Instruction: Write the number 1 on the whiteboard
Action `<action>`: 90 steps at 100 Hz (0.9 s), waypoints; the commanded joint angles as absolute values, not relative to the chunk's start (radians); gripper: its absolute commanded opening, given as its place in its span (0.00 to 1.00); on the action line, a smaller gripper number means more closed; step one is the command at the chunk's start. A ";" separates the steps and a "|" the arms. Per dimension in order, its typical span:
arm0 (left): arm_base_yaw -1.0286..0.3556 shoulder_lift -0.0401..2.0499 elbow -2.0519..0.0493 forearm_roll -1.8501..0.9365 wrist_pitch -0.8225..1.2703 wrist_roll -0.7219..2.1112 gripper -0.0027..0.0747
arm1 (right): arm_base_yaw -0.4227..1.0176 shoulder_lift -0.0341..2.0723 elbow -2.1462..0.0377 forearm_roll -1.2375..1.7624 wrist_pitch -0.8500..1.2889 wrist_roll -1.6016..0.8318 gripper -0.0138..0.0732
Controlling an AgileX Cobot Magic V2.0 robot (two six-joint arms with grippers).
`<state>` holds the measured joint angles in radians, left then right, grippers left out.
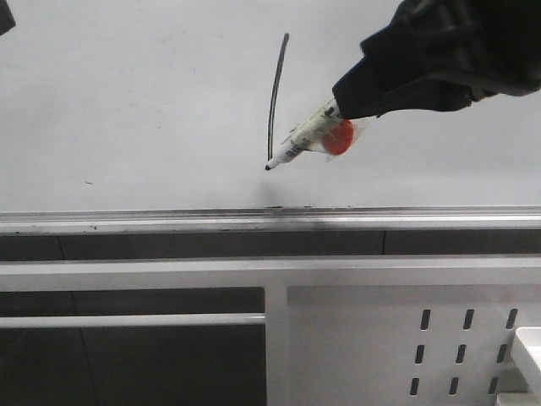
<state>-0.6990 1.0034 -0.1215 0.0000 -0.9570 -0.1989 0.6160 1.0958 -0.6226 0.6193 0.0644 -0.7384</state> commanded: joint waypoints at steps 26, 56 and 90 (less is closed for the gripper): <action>-0.696 1.003 -0.248 0.553 -0.677 -0.146 0.30 | 0.674 1.053 -0.880 0.527 0.519 -0.750 0.08; -0.696 1.003 -0.328 0.622 -0.539 -0.146 0.48 | 0.676 1.107 -1.009 0.493 0.640 -0.750 0.08; -0.699 1.044 -0.333 0.622 -0.546 -0.146 0.48 | 0.728 1.173 -1.068 0.488 0.619 -0.750 0.08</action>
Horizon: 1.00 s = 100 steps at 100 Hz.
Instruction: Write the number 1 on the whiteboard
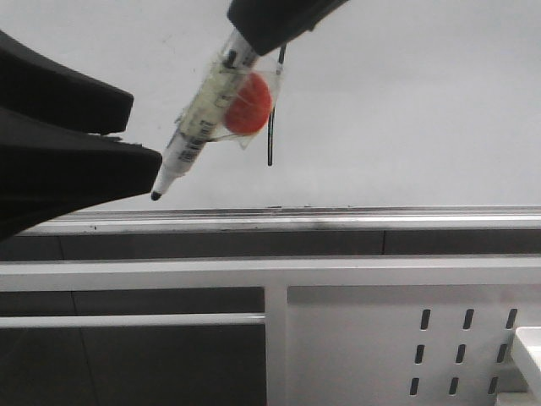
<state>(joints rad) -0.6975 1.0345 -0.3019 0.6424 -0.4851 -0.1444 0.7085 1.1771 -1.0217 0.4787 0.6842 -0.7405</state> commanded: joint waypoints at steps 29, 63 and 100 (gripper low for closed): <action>-0.699 1.055 -0.333 0.620 -0.569 -0.146 0.47 | 0.743 1.210 -1.088 0.487 0.604 -0.750 0.08; -0.699 1.055 -0.333 0.602 -0.571 -0.146 0.01 | 0.742 1.212 -1.088 0.498 0.604 -0.750 0.08; -0.699 1.055 -0.333 0.578 -0.571 -0.146 0.01 | 0.746 1.212 -1.090 0.533 0.610 -0.750 0.16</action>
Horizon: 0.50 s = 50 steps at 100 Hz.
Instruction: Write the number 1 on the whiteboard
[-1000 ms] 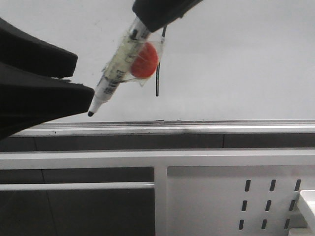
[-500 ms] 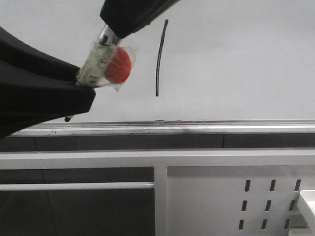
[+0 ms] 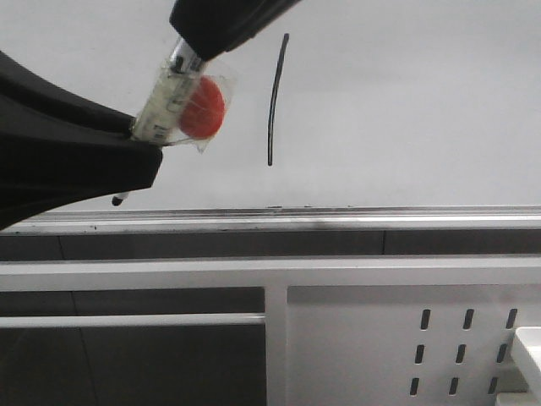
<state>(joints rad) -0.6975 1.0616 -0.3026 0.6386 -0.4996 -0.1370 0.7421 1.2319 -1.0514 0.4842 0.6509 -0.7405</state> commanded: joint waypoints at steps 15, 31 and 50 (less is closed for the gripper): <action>-0.699 1.055 -0.333 0.516 -0.573 -0.146 0.01 | 0.746 1.212 -1.120 0.532 0.614 -0.750 0.70; -0.699 1.055 -0.311 0.364 -0.584 -0.135 0.01 | 0.730 1.186 -1.184 0.486 0.612 -0.750 0.79; -0.699 1.055 -0.233 0.066 -0.719 -0.040 0.01 | 0.668 1.103 -1.189 0.480 0.649 -0.736 0.24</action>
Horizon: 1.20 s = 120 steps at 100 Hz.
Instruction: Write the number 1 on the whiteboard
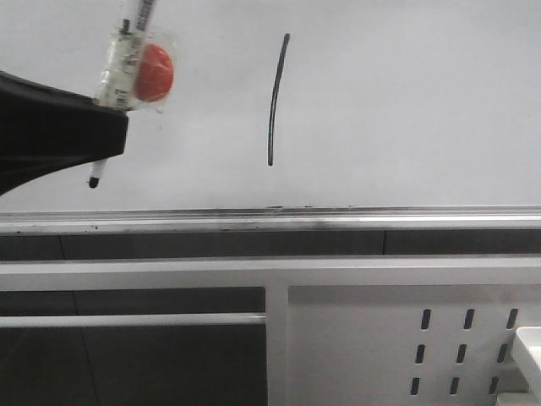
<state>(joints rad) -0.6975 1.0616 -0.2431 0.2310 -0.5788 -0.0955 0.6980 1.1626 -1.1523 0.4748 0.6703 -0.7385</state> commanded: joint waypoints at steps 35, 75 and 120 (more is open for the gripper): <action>-0.723 1.215 -0.200 -0.181 -0.995 -0.008 0.01 | 0.625 1.003 -1.188 0.480 0.707 -0.697 0.08; -0.848 1.514 -0.206 -0.343 -1.361 -0.115 0.01 | 0.625 1.003 -1.188 0.480 0.714 -0.695 0.08; -0.848 1.544 -0.266 -0.439 -1.355 -0.129 0.01 | 0.625 1.005 -1.188 0.478 0.714 -0.695 0.08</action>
